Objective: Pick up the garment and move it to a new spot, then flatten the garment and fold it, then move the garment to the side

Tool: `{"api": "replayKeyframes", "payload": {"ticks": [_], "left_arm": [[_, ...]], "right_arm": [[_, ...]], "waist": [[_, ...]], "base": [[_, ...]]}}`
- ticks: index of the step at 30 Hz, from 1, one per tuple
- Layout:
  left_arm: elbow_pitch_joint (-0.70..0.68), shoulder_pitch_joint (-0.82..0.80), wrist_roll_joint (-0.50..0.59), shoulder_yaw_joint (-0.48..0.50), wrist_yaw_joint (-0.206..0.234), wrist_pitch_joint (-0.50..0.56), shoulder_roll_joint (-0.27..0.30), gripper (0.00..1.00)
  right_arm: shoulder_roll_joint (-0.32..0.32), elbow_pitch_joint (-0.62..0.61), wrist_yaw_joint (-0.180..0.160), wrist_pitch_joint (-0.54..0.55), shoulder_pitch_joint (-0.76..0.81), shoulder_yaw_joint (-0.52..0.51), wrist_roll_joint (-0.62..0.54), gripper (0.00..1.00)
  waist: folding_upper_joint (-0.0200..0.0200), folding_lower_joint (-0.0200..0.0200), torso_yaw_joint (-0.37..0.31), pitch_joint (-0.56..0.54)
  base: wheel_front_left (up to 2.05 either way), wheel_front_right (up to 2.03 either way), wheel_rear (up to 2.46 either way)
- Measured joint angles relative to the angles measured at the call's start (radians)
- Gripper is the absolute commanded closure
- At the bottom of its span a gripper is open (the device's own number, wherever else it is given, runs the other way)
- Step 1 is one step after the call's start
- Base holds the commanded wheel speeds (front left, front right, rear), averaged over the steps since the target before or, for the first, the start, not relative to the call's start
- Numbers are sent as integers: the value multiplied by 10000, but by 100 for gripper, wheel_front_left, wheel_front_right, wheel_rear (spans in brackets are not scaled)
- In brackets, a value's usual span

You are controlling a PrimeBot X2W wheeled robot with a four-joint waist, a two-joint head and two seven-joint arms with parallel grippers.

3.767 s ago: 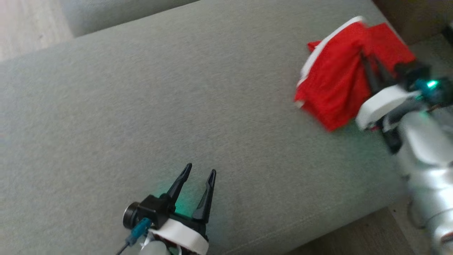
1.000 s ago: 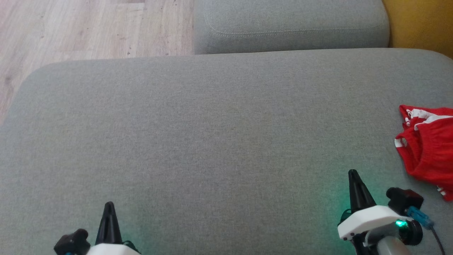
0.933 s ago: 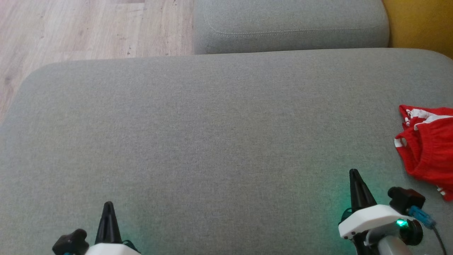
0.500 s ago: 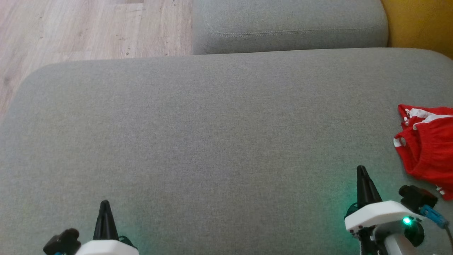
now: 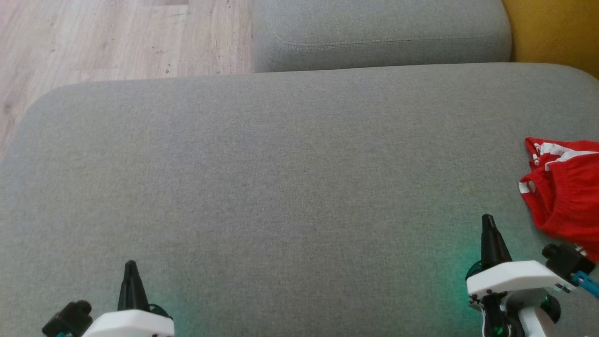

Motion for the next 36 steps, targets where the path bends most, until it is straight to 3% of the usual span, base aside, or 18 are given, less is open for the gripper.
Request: {"api": "replayKeyframes", "payload": {"ticks": [36], "left_arm": [[-537, -211, -3689, 336, -180, 993, -4, 100]], "right_arm": [[0, -892, 0, 1058, 6, -522, 3917, 100]], "waist": [[0, 0, -97, -15]], "base": [[0, 0, 0]]}}
